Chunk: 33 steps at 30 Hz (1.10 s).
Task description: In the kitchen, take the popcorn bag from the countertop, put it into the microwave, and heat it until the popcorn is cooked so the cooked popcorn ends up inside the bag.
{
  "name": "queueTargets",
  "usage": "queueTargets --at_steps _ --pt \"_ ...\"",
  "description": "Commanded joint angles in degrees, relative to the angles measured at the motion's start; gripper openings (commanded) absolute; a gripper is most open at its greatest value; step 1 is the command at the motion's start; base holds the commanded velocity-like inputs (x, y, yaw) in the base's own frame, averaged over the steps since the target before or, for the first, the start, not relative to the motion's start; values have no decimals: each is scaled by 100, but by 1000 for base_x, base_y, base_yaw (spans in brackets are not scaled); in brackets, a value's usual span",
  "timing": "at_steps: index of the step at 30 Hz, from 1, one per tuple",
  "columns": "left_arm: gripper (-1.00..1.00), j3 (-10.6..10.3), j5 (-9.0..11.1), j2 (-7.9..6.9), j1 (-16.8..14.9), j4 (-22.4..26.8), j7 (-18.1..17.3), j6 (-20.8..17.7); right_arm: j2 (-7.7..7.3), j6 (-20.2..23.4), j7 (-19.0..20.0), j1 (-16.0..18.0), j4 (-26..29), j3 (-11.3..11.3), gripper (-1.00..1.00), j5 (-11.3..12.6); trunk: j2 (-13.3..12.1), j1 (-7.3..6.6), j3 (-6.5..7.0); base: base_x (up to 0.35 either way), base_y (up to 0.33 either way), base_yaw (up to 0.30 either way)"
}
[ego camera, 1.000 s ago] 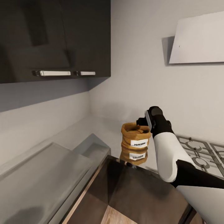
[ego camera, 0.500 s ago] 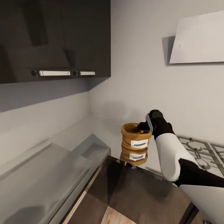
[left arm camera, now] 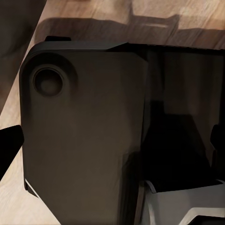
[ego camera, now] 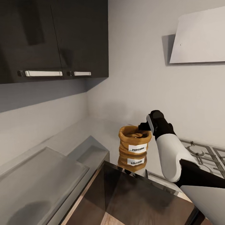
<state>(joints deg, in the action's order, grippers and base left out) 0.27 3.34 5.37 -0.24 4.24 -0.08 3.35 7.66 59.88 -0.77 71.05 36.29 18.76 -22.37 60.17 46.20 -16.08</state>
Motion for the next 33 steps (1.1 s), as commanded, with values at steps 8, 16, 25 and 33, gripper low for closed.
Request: queueTargets --at_steps 8,16,25,33 --pt "100 -1 35 -1 -2 -2 -1 16 25 12 -73 6 -16 22 100 -7 5 1 -7 1 -1 -75" --pt "100 -1 35 -1 -2 -2 -1 16 32 12 -68 6 -18 25 100 16 5 1 -7 0 0 -107" --pt "100 -1 35 -1 -9 16 -1 16 98 12 -26 -3 -35 101 100 48 5 1 -7 0 0 -1" --pt "100 7 35 1 -5 16 -1 16 86 12 -15 -19 -75 59 100 -14 5 1 -7 0 -21 0"
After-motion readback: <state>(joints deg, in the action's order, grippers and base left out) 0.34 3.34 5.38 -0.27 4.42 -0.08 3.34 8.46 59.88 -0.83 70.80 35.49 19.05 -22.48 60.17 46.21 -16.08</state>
